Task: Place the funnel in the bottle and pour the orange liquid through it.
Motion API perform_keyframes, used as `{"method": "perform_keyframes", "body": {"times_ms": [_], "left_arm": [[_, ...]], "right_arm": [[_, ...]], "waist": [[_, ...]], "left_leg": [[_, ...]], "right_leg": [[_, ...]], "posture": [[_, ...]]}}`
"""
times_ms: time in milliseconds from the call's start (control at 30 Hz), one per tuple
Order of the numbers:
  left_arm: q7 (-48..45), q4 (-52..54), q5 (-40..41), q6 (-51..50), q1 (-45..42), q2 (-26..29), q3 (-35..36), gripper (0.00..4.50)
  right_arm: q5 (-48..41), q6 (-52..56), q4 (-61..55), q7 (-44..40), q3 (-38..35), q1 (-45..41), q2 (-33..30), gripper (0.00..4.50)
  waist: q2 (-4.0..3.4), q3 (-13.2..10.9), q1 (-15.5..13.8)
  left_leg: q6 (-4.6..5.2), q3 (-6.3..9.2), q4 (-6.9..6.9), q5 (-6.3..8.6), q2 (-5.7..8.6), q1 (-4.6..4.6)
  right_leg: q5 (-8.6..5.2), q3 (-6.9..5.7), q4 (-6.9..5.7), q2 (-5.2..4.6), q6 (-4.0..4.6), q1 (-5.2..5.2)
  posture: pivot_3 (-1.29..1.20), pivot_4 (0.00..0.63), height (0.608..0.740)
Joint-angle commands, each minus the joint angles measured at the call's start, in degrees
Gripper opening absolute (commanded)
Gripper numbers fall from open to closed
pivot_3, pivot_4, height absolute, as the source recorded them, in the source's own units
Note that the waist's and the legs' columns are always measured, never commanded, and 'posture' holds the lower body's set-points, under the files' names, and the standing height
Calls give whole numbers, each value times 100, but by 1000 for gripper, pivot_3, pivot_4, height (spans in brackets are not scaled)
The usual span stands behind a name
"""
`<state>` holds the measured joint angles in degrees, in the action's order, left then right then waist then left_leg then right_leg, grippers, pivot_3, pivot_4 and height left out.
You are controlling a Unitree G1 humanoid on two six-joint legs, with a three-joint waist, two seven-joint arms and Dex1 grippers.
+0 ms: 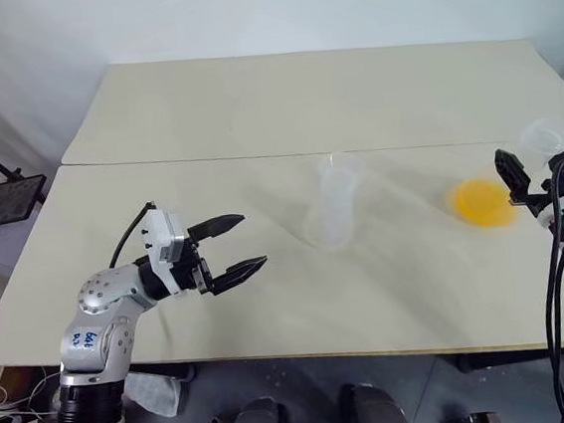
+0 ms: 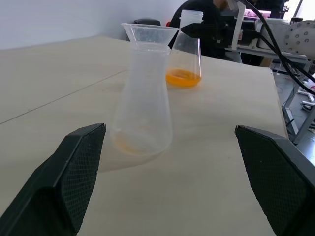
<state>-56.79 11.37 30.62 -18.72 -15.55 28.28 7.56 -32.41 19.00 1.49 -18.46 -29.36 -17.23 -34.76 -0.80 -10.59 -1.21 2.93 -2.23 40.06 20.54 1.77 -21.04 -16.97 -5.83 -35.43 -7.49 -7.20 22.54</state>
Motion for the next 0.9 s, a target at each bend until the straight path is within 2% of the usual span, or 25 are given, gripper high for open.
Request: {"method": "perform_keyframes", "body": {"times_ms": [33, 67, 100, 267, 400, 600, 767, 900], "left_arm": [[28, 229, 126, 102, -97, 79, 73, 4471], [30, 221, 121, 115, -101, 76, 73, 4500], [36, 225, 117, 125, -96, 74, 72, 4500], [83, 200, 72, 231, -93, 37, 52, 4500], [94, 177, 64, 279, -94, 45, 26, 4500], [57, 82, 39, 344, -120, 125, 51, 4500], [74, 66, 58, 334, -146, 150, 27, 4500], [71, 96, 58, 324, -75, 151, -2, 4500]], "right_arm": [[83, -374, 57, -141, -79, -151, 36, 4500], [92, -439, 98, -179, -72, -182, 54, 4115], [100, -482, 120, -202, -72, -199, 69, 3999], [172, -581, 216, -245, -40, -242, 132, 2475], [328, -672, 49, -160, 47, -297, 153, 2434], [463, -297, -1220, -183, 712, -350, 72, 2434], [1380, 137, -1966, 298, 1323, -244, -61, 2434], [2193, 508, -2653, 349, 2142, -493, -281, 2434]], "waist": [[0, 0, 0], [0, 0, -1], [0, 0, 1], [-1, -1, 3], [-1, -1, 3], [-17, -10, 26], [-17, -10, 25], [-17, -10, 2]], "left_leg": [[0, 0, 0, 0, 0, 0], [-1, 3, 0, 0, -1, 0], [-1, 3, 0, -1, -1, -1], [-1, 3, 0, -1, -1, -1], [-1, 4, 0, -1, -1, -1], [-5, 4, -1, -3, -3, -3], [-6, 7, -2, -3, -4, -4], [-6, 9, -1, -3, 2, -9]], "right_leg": [[0, -2, -1, 0, 0, 0], [0, -2, 0, 0, 0, 0], [0, -3, 0, 0, 0, 0], [0, -4, 0, -1, 0, -1], [0, -4, 0, -1, 0, -1], [0, -3, 0, 0, 0, 4], [0, -3, 0, -1, 0, 4], [0, -5, 4, -4, 0, 5]], "posture": [[0, 150, 740], [0, 150, 740], [0, 150, 740], [0, 150, 740], [0, 150, 740], [0, 150, 740], [0, 150, 740], [0, 150, 740]]}}
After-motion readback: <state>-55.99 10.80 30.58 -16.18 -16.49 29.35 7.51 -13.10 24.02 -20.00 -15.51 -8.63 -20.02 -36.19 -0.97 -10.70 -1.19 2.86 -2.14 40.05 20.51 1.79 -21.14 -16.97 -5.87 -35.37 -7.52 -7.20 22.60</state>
